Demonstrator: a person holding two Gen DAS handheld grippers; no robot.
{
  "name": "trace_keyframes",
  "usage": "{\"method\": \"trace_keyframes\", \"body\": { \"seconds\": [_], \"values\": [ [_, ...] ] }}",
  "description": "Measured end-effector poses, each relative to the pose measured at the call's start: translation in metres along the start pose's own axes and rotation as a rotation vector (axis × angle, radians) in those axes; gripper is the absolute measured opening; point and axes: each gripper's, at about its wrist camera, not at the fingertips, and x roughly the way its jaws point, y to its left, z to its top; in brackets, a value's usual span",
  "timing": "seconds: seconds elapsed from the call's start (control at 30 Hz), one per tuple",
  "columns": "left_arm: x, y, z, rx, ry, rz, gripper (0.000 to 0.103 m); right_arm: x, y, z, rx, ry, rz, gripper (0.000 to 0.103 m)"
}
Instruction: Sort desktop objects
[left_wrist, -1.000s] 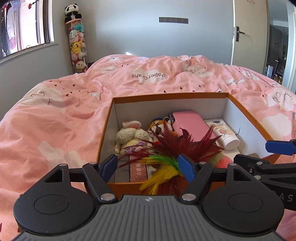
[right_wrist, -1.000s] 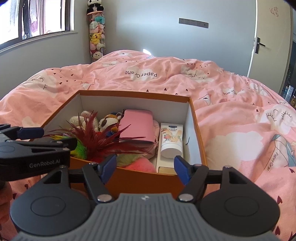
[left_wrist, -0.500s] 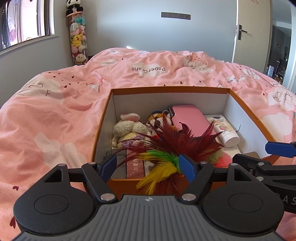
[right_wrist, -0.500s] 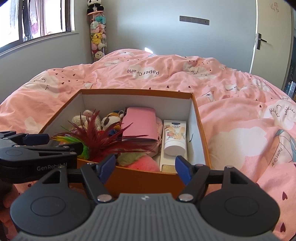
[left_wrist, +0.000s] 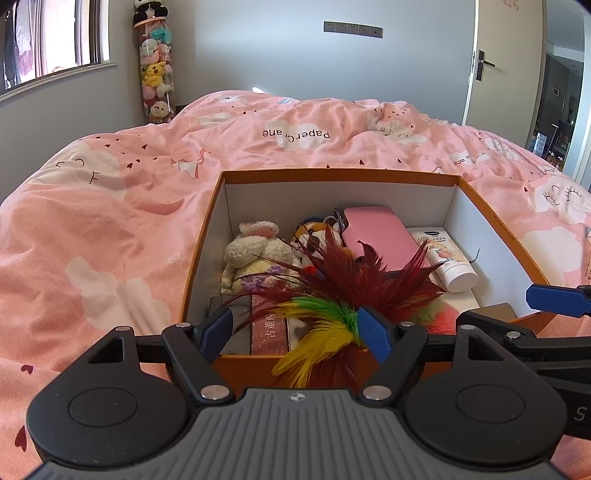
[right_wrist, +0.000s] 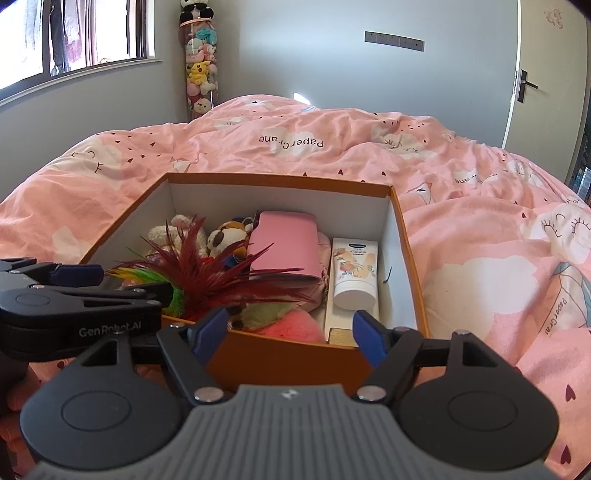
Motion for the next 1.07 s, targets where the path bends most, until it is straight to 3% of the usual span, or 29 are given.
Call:
{"method": "trace_keyframes", "body": {
  "seconds": [1.07],
  "values": [
    [0.0014,0.0007,-0.0024,-0.009,0.005,-0.009,0.088,0.0005,-0.0007,0.0002,0.002,0.002,0.001,0.078]
  ]
}}
